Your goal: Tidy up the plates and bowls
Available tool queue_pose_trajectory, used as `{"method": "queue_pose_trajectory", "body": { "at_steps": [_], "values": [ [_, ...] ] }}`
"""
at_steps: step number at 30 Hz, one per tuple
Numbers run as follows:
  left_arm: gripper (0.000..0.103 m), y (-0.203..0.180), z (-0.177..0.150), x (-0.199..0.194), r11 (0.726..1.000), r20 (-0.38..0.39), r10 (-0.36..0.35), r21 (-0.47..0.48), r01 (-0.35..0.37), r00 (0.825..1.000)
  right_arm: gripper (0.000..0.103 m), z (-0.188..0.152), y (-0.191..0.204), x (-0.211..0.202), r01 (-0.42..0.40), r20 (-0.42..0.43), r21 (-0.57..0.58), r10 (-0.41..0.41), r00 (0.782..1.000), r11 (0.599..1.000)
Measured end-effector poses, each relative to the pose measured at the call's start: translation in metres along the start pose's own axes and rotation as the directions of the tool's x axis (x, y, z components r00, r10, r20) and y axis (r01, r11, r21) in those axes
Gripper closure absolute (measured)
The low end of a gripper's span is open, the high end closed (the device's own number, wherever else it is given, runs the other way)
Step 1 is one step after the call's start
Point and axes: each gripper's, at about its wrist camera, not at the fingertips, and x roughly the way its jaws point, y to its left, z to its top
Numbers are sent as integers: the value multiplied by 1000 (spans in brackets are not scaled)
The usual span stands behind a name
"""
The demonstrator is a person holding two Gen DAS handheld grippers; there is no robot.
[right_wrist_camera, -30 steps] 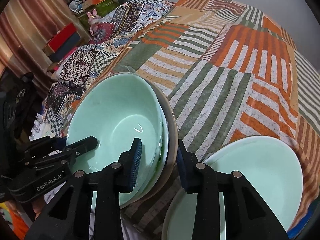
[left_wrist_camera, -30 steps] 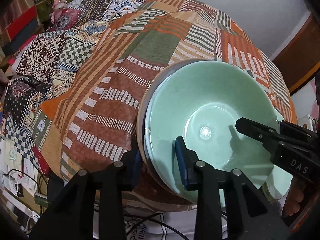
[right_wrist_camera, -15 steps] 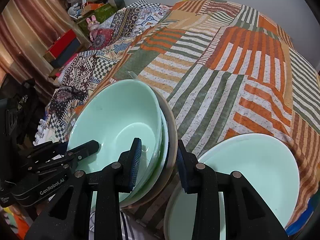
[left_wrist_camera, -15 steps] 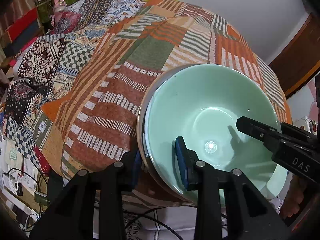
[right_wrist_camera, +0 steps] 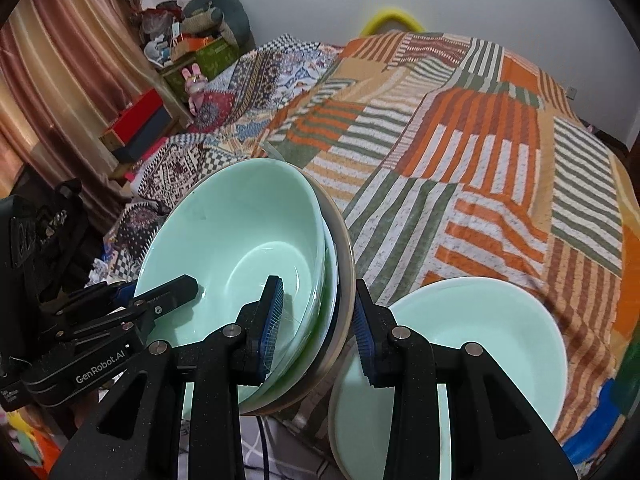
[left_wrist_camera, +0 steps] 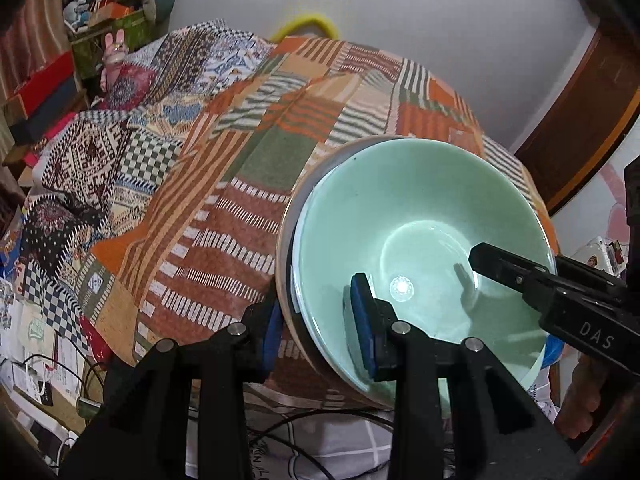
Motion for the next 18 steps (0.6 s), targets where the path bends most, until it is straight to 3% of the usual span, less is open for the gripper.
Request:
{"method": "queue_pose_trajectory", "body": {
  "at_steps": [18],
  "values": [
    [70,-66,1,-40,992,86,-67,116,56,994,72,-18,-33,-67,18,130,85,-29,991,996]
  ]
}}
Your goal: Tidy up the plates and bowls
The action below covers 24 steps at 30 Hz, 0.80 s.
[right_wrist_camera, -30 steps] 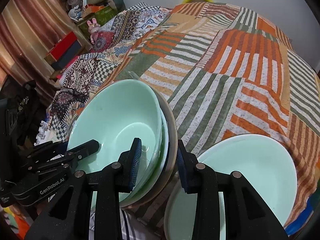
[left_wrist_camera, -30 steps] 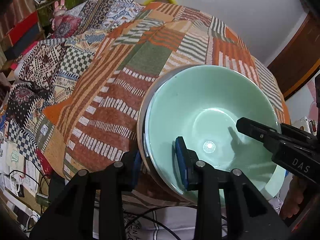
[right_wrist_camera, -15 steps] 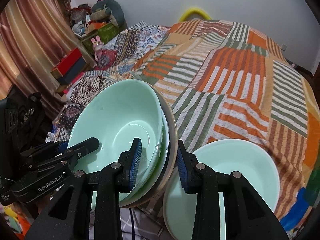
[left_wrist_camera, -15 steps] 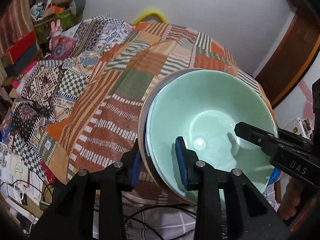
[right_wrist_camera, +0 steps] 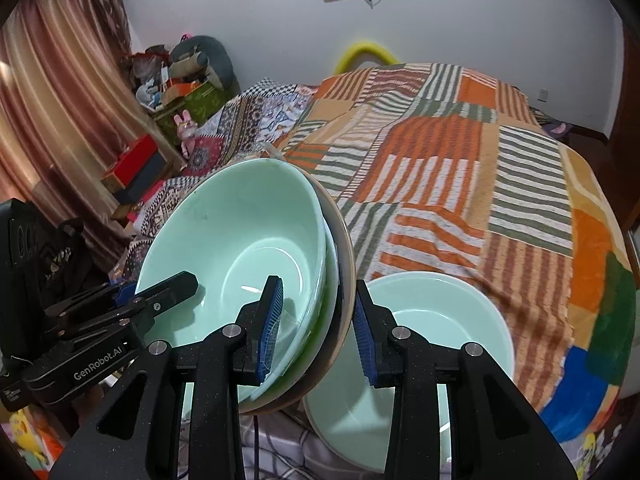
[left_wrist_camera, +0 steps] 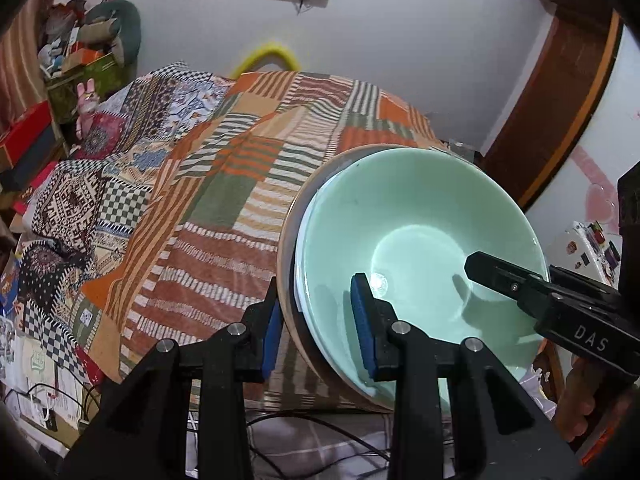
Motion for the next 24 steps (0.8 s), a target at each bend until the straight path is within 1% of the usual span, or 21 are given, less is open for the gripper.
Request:
{"method": "queue_pose_trajectory", "body": {
  "at_steps": [12,17,24],
  "values": [
    [70,-47,-4,3,995,-17,-45,89,46,999,72,-11,-31,-33,48,50,59,-51,997,997],
    [70,-61,-7,10,992,-39,-59,113,63,998,72,-18,-42,-40,67,54,85,-72,996,994],
    [70,-74,-12,23,987,-82,-69,136,80,994,72,-24,-58,-41,85,39,119,-91,995,989]
  ]
}}
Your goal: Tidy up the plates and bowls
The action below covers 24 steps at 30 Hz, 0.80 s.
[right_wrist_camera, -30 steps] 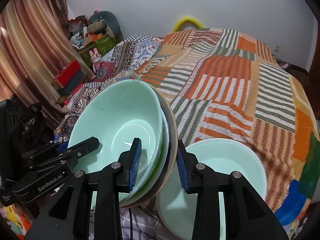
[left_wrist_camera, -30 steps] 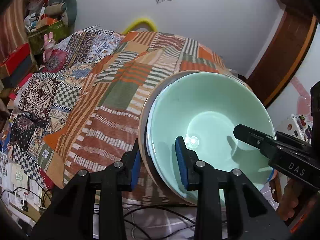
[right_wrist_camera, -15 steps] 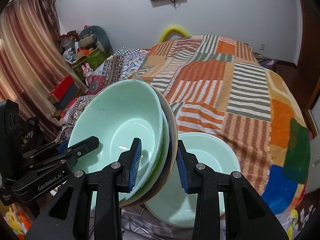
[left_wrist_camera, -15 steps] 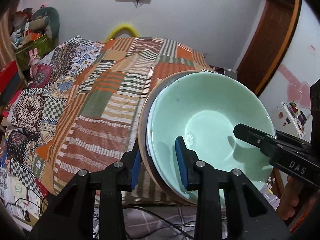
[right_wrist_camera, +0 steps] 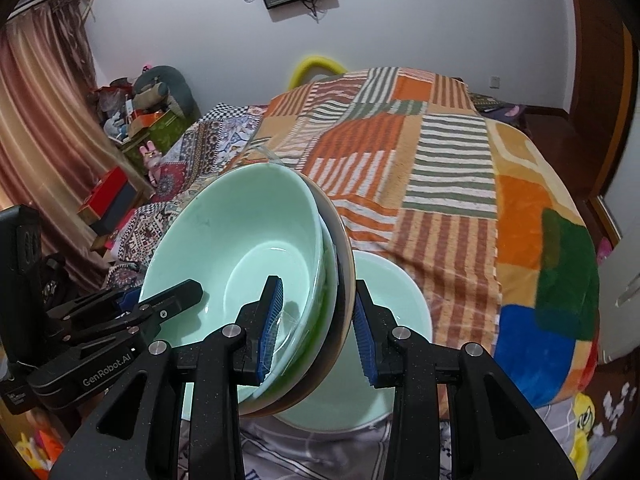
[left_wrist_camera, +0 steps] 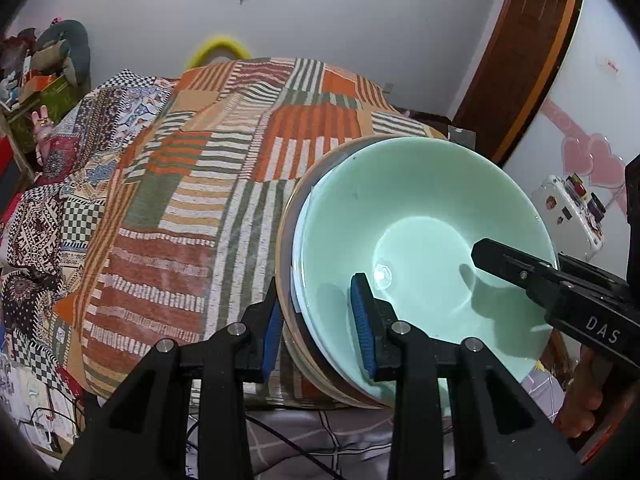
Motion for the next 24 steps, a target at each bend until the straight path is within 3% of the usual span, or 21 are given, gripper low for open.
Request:
{"method": "queue_pose_trajectory", "body": {
  "at_steps": [24],
  "values": [
    [70,-14,-9,59,1000,-160,-12,21,15,987,72,-20,-38,24,25,-98,93,-16,995,995]
  ]
}}
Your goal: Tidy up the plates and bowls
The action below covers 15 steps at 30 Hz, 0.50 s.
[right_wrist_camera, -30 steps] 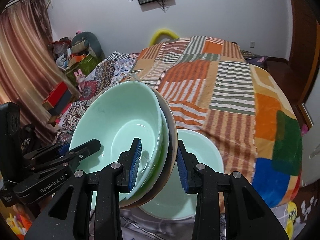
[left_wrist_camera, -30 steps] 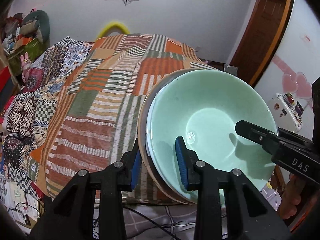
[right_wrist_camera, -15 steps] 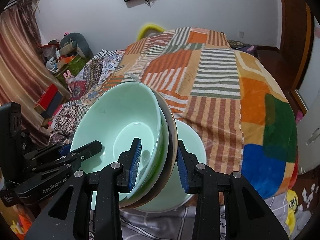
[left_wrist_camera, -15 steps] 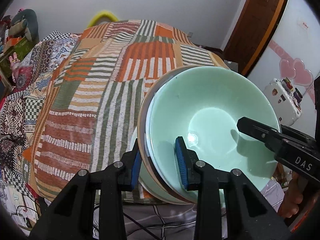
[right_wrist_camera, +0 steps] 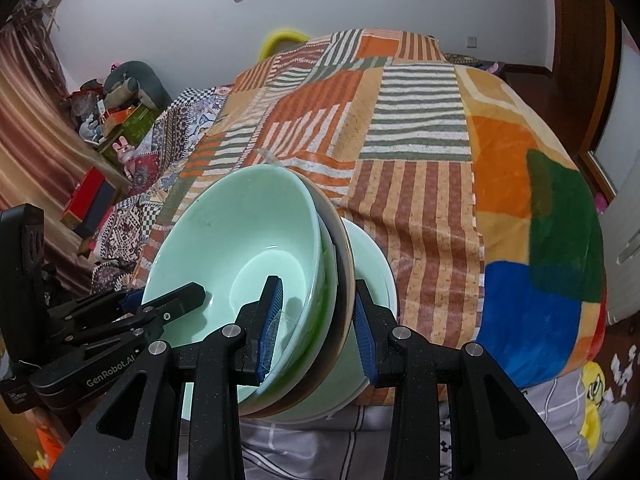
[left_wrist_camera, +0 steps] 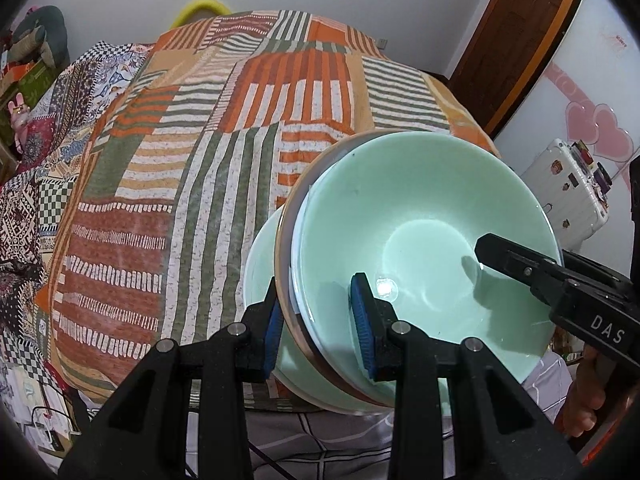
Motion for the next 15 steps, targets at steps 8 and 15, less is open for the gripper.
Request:
{"method": "queue_pose_trajectory", "body": {
  "at_steps": [8,15],
  "values": [
    [70,10,1,13,1000,-37,14,-15,-14,999,72,0,0,15,-12,-39,8,12,999,1000],
    [70,12,4,17,1000,-34,14,-15,-15,999,71,3,0,20,-20,-48,10,21,999,1000]
  ]
}}
